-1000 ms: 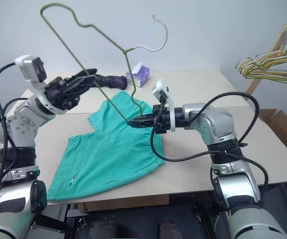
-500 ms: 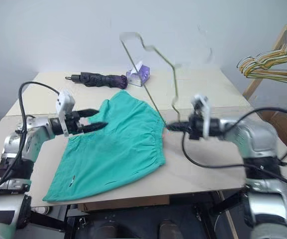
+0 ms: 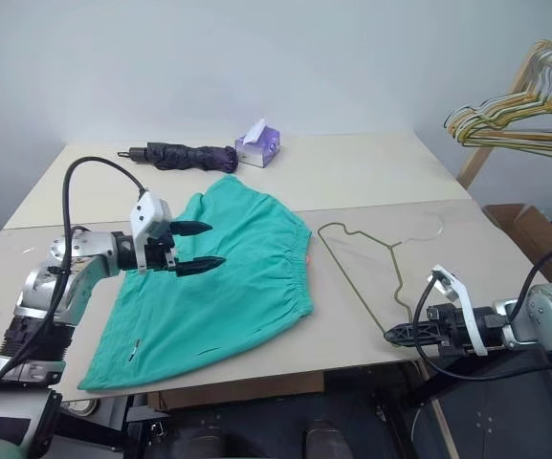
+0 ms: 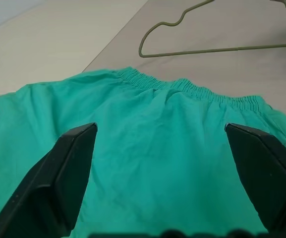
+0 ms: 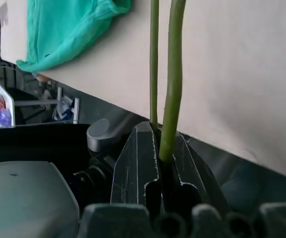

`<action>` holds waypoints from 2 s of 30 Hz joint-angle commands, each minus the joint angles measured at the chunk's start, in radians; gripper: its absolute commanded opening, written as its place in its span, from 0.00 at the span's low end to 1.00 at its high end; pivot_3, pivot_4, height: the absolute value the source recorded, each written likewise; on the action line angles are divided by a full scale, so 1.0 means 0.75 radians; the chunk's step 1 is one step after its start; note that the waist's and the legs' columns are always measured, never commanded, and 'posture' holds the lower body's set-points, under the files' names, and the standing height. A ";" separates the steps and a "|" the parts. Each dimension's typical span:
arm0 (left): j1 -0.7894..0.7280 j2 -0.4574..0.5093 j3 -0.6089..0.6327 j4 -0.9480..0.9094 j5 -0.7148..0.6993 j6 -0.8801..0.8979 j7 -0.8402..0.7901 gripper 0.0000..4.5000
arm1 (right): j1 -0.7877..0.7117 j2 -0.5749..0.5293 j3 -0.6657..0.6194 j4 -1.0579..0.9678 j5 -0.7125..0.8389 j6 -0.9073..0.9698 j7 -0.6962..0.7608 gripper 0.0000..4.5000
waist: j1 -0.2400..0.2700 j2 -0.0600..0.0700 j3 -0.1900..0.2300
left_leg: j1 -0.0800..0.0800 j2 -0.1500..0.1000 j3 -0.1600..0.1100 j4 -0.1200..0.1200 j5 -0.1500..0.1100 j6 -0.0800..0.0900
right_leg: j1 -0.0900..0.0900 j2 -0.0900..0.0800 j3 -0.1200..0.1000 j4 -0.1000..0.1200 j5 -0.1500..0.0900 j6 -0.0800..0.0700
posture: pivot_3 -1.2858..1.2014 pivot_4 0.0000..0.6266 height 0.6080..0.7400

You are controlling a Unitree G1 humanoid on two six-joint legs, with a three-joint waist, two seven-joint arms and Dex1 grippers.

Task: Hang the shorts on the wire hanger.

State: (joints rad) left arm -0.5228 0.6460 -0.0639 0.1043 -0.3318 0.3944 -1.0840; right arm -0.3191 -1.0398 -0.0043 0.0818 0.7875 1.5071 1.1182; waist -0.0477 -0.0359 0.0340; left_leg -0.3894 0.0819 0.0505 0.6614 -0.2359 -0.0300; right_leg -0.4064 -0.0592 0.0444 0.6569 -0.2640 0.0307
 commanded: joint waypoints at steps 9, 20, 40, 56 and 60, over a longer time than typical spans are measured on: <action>0.014 0.025 0.025 -0.049 0.019 -0.021 -0.006 0.99 | 0.020 0.075 0.058 0.074 0.000 -0.114 0.045 0.00 | 0.006 0.000 0.000 | 0.000 0.000 -0.001 0.000 0.000 0.000 | 0.002 0.000 -0.001 -0.001 0.000 0.000 | 0.51 0.00 1.00; 0.001 0.014 0.017 -0.020 0.035 -0.053 0.005 0.99 | 0.010 0.092 0.081 -0.013 0.027 -0.211 0.120 0.00 | 0.008 0.000 0.000 | 0.000 0.000 -0.001 0.000 0.000 0.000 | 0.002 0.000 -0.001 0.000 0.000 0.001 | 0.51 0.00 1.00; 0.013 0.000 -0.013 -0.003 0.088 -0.110 0.017 0.99 | -0.337 0.009 0.486 0.118 -0.308 -0.420 0.313 0.00 | 0.019 0.000 0.000 | 0.000 0.000 -0.001 0.000 0.000 0.000 | 0.001 0.000 -0.001 0.000 0.000 0.000 | 0.52 0.00 1.00; 0.039 -0.031 -0.026 -0.029 0.122 -0.120 0.070 0.99 | -0.926 0.178 1.117 0.855 -0.548 -0.743 0.662 0.00 | 0.027 0.003 0.001 | 0.001 0.000 0.000 0.001 0.000 0.000 | 0.000 0.000 -0.001 0.001 0.000 0.000 | 0.55 0.00 1.00; 0.065 -0.025 -0.008 -0.067 0.117 -0.105 0.092 0.99 | -0.977 0.191 1.280 0.943 -0.466 -0.858 0.662 0.00 | 0.056 0.003 0.001 | -0.001 0.000 0.000 0.001 0.000 0.000 | 0.000 0.000 -0.001 0.000 0.000 0.000 | 0.56 0.00 1.00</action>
State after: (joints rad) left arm -0.4696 0.6210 -0.0943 0.0916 -0.2382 0.3261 -1.0264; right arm -1.0211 -0.8859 0.9204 0.7767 0.4107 0.9088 1.5537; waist -0.0060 -0.0336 0.0345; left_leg -0.3899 0.0817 0.0507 0.6619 -0.2360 -0.0301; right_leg -0.4064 -0.0596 0.0437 0.6573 -0.2638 0.0308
